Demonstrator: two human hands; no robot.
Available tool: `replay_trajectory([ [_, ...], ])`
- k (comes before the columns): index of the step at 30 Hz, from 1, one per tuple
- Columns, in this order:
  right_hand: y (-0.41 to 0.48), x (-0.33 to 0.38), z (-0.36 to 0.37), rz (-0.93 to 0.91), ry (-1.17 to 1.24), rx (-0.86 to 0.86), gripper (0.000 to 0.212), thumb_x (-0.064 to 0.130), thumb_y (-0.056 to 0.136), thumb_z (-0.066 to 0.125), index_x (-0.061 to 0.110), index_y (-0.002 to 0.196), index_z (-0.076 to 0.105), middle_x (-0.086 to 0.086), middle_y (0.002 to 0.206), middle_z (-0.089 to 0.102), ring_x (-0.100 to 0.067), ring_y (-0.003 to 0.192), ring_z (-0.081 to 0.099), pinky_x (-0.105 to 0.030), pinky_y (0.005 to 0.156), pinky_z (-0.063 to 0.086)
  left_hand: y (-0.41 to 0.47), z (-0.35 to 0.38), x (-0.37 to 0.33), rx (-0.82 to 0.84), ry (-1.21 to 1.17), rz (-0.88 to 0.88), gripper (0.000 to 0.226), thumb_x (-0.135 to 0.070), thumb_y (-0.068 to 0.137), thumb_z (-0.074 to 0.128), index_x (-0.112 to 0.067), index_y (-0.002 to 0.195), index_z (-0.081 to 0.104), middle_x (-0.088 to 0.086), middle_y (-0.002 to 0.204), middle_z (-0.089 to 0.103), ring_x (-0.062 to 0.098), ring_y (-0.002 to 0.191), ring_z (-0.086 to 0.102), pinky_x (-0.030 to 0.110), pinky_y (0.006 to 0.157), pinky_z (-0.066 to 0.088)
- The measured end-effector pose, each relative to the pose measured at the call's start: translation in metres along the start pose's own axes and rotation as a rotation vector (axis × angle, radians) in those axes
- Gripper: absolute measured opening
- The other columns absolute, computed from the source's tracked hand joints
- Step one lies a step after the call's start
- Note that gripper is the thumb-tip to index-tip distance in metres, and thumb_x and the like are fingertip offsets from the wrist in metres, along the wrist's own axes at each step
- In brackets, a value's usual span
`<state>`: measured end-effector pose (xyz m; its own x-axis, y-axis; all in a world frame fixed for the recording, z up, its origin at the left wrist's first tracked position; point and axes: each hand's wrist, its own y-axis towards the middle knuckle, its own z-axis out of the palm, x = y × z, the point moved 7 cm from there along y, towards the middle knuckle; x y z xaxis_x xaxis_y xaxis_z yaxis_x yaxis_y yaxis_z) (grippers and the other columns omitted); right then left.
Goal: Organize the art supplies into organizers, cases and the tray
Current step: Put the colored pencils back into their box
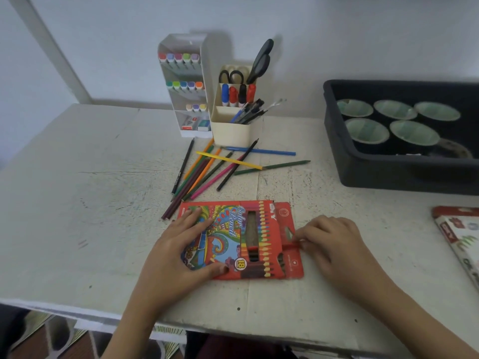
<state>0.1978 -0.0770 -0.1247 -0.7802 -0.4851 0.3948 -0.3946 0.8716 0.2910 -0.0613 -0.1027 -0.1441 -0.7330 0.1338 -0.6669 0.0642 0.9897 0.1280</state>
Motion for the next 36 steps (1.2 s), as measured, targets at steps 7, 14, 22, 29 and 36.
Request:
replay_trajectory([
  [7,0.004,0.007,0.009,0.016,0.016,-0.075,0.027,0.044,0.086,0.043,0.035,0.095,0.067,0.016,0.091,0.056,0.006,0.088,0.041,-0.032,0.095,0.028,0.001,-0.001,0.001,-0.003,-0.021,-0.011,0.086,-0.087,0.053,0.055,-0.052,0.129,0.041,-0.034,0.143,0.025,-0.024,0.130,0.013,0.034,0.111,0.025],
  [14,-0.010,-0.011,-0.004,0.084,-0.016,-0.126,0.024,0.039,0.083,0.042,0.032,0.089,0.064,0.018,0.095,0.053,-0.001,0.093,0.046,-0.034,0.091,0.028,0.001,-0.002,0.001,-0.004,-0.029,-0.002,0.082,-0.084,0.053,0.059,-0.053,0.128,0.044,-0.033,0.143,0.028,-0.021,0.131,0.016,0.023,0.107,0.023],
  [22,-0.004,0.010,0.010,-0.010,0.081,-0.119,0.016,0.040,0.084,0.049,0.038,0.095,0.061,0.009,0.102,0.058,-0.006,0.097,0.047,-0.033,0.092,0.028,0.001,-0.002,-0.001,-0.005,-0.037,-0.016,0.079,-0.074,0.052,0.066,-0.053,0.126,0.046,-0.034,0.142,0.029,-0.023,0.130,0.016,0.021,0.107,0.021],
  [29,-0.010,0.001,0.005,0.071,0.068,-0.060,0.018,0.041,0.077,0.047,0.040,0.092,0.057,0.015,0.111,0.052,-0.005,0.104,0.047,-0.029,0.096,0.023,0.001,-0.002,0.002,0.003,-0.033,-0.016,0.080,-0.078,0.052,0.065,-0.054,0.126,0.047,-0.036,0.142,0.030,-0.021,0.132,0.017,0.021,0.106,0.022],
  [36,-0.005,-0.004,0.005,0.048,0.087,-0.014,0.014,0.042,0.080,0.046,0.041,0.089,0.057,0.013,0.113,0.054,-0.012,0.102,0.051,-0.037,0.092,0.029,0.002,-0.001,0.001,-0.001,-0.025,-0.014,0.079,-0.077,0.052,0.065,-0.056,0.125,0.046,-0.036,0.141,0.028,-0.021,0.131,0.017,0.021,0.106,0.022],
])
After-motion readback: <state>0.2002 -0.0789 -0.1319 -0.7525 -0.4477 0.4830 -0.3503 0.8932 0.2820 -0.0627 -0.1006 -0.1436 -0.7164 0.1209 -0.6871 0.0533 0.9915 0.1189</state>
